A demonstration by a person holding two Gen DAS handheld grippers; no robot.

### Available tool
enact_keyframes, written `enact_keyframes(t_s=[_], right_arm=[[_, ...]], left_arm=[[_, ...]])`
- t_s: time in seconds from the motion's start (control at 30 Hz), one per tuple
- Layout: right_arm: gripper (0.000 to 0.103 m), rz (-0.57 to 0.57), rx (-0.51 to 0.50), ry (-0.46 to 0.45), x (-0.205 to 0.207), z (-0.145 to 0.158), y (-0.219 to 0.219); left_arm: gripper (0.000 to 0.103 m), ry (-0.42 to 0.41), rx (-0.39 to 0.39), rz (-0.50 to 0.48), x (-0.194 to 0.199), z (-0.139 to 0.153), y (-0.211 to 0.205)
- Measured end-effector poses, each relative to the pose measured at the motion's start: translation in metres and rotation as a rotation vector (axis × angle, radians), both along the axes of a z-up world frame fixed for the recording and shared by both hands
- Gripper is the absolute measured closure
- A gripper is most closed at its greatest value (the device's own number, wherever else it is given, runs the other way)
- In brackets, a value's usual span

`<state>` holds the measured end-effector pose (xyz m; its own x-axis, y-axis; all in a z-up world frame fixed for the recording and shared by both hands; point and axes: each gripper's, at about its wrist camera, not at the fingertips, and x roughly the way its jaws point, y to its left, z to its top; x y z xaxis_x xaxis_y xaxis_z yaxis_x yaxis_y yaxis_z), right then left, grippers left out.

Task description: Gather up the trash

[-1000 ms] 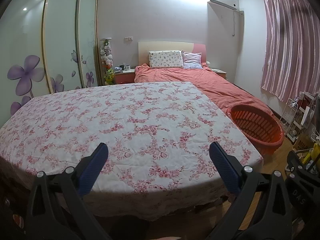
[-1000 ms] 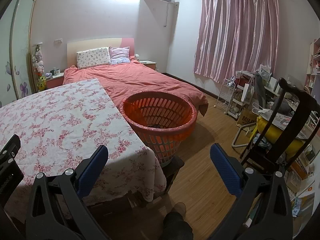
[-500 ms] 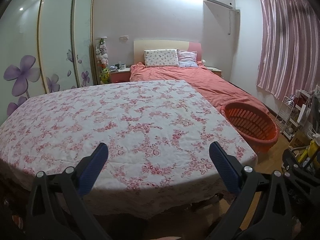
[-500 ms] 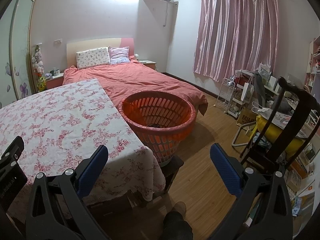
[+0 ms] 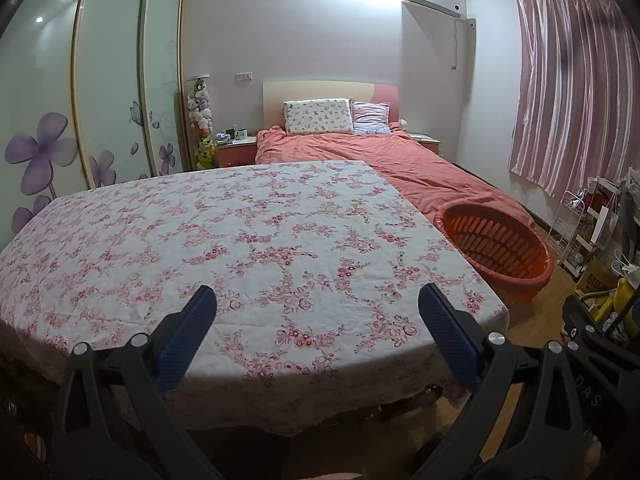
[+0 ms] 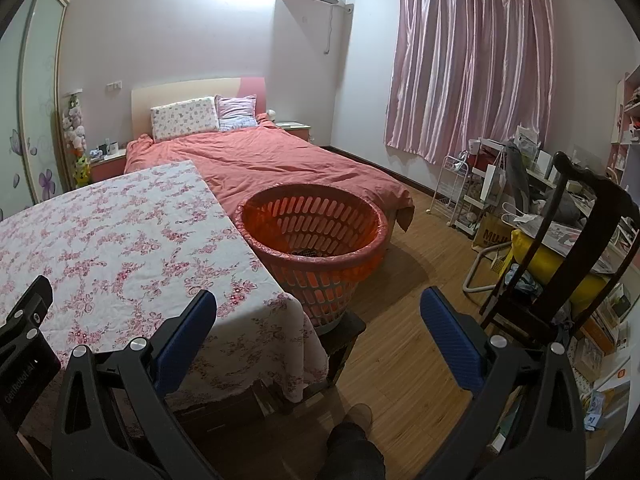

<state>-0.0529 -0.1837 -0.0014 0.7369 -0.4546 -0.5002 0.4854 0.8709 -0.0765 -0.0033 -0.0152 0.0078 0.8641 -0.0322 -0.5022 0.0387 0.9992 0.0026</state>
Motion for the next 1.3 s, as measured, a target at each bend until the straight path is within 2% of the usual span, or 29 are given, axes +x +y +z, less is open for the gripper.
enact_keyframes(t_s=[1.3], right_arm=[[0.002,-0.017,0.01,-0.004,-0.0026,0.0002,-0.0037]], left_arm=[[0.004,0.008,-0.001,-0.008,-0.0011,-0.0019,-0.0034]])
